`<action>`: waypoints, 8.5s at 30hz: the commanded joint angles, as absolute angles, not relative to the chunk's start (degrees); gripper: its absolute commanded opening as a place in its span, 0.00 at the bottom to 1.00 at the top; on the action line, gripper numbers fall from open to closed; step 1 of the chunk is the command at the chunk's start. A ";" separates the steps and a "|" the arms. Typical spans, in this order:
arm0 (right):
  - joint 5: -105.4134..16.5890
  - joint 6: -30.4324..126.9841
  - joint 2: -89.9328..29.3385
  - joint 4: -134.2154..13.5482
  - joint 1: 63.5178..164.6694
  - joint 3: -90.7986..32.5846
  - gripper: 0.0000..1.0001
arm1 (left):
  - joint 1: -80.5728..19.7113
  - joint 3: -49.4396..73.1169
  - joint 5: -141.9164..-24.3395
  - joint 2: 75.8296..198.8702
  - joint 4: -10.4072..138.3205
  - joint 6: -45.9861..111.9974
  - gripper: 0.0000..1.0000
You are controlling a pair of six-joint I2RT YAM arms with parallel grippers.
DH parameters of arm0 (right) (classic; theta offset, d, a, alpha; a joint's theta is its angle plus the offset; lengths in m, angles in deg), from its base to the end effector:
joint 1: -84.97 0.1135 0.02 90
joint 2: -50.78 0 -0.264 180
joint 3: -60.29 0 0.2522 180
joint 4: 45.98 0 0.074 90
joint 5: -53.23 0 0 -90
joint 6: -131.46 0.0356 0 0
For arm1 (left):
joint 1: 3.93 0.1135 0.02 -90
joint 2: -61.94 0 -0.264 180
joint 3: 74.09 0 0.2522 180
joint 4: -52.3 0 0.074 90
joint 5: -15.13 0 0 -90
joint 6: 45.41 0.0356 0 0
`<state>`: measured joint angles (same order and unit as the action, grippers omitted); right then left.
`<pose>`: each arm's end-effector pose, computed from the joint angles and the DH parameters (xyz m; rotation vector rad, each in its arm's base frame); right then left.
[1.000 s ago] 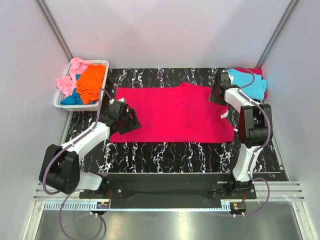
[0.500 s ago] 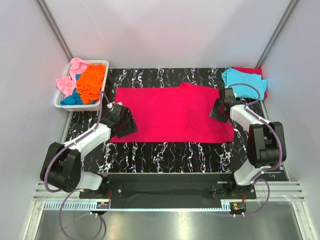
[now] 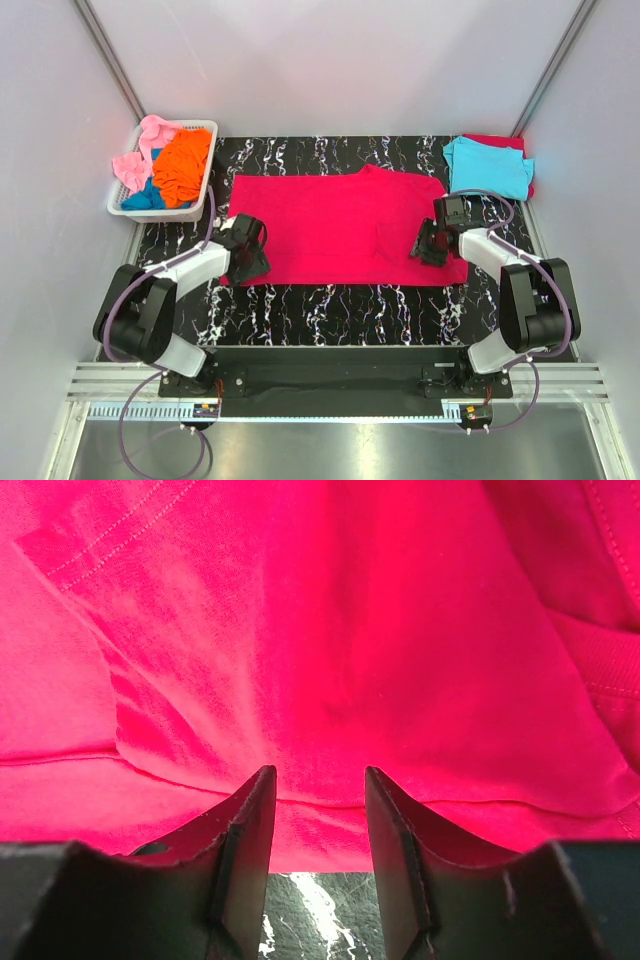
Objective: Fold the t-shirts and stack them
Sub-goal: Fold the tshirt
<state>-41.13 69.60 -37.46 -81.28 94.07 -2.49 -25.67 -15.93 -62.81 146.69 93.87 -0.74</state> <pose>0.2890 0.0490 0.1734 0.4145 2.6317 0.3180 0.2460 -0.0901 0.1625 -0.6078 2.6407 -0.0502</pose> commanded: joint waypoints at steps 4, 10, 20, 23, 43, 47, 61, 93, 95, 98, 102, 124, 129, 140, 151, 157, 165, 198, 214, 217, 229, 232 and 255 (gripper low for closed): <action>-40.82 70.55 -38.33 -79.51 94.55 -2.43 0.47 | -25.64 -13.22 -59.40 150.10 95.06 -2.61 0.65; -33.44 73.09 -39.57 -83.99 94.46 -1.82 0.45 | -25.55 -13.75 -57.29 149.84 97.96 -4.37 0.66; -24.91 79.69 -37.28 -92.95 94.46 -1.90 0.45 | -25.02 -16.82 -56.32 145.89 103.14 -7.01 0.67; -23.59 81.27 -36.93 -95.67 94.46 -1.64 0.48 | -25.02 -18.22 -57.02 144.74 103.59 -7.62 0.67; -26.31 85.76 -21.73 -101.57 94.46 3.12 0.50 | -25.02 -26.59 -60.45 125.95 109.90 -9.82 0.65; -25.61 84.44 -20.23 -103.07 94.46 -1.01 0.50 | -25.11 -23.51 -60.71 115.93 112.03 -8.07 0.68; -31.57 71.26 -31.55 -91.84 93.85 -20.79 0.62 | -19.87 -6.55 -68.25 128.72 98.97 -0.24 0.79; -60.68 64.40 -67.34 -80.31 85.32 -46.28 0.58 | -7.80 31.24 -54.83 180.76 85.49 -3.05 0.75; -61.38 64.49 -68.66 -80.04 85.32 -46.99 0.58 | -7.45 31.51 -57.19 181.91 81.72 -2.44 0.74; -61.73 64.31 -69.71 -79.78 85.23 -47.69 0.57 | -7.01 33.79 -61.33 184.72 79.60 -3.05 0.73; -62.70 64.31 -70.24 -79.52 85.32 -48.39 0.57 | -6.83 36.52 -63.35 187.45 79.51 -4.37 0.70; -65.42 67.30 -69.28 -77.76 82.95 -44.79 0.53 | -8.15 41.80 -50.17 191.49 98.40 -9.02 0.59; -65.69 67.48 -68.92 -77.84 82.68 -44.70 0.52 | -8.32 44.78 -50.69 193.51 100.15 -9.29 0.56; -66.13 68.27 -69.27 -77.67 82.07 -44.44 0.51 | -9.03 49.70 -53.51 197.38 100.51 -7.89 0.50; -66.30 69.32 -69.98 -77.76 81.36 -44.70 0.49 | -10.52 50.77 -53.07 197.91 101.04 -5.95 0.21; -65.87 69.94 -70.51 -77.93 81.01 -44.62 0.48 | -11.49 49.18 -52.98 196.68 101.22 -5.51 0.00; -59.28 69.85 -73.39 -82.57 80.75 -48.91 0.47 | -14.73 47.34 -54.21 192.64 101.13 -0.77 0.00; -46.79 59.83 -87.30 -104.12 80.13 -70.81 0.23 | -18.17 35.82 -48.94 172.86 101.48 1.78 0.00; -43.45 59.39 -74.29 -104.12 80.13 -62.38 0.00 | -18.17 31.44 -50.34 168.12 102.36 1.52 0.01; -43.71 59.22 -71.74 -104.21 80.13 -61.84 0.00 | -18.17 29.42 -50.43 166.45 102.45 1.52 0.01; -48.90 62.46 -58.84 -102.90 80.57 -50.70 0.00 | -18.26 20.18 -50.78 158.19 102.36 1.34 0.01; -48.99 62.90 -55.14 -100.27 80.75 -43.93 0.00 | -18.43 18.07 -50.96 156.78 102.36 1.17 0.01; -46.70 61.41 -73.57 -96.65 80.66 -57.43 0.44 | -19.93 4.10 -52.19 152.47 101.92 -2.00 0.01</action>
<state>-48.83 63.20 -70.71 -98.22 80.48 -51.56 -19.68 5.21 -52.19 154.65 103.40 -1.17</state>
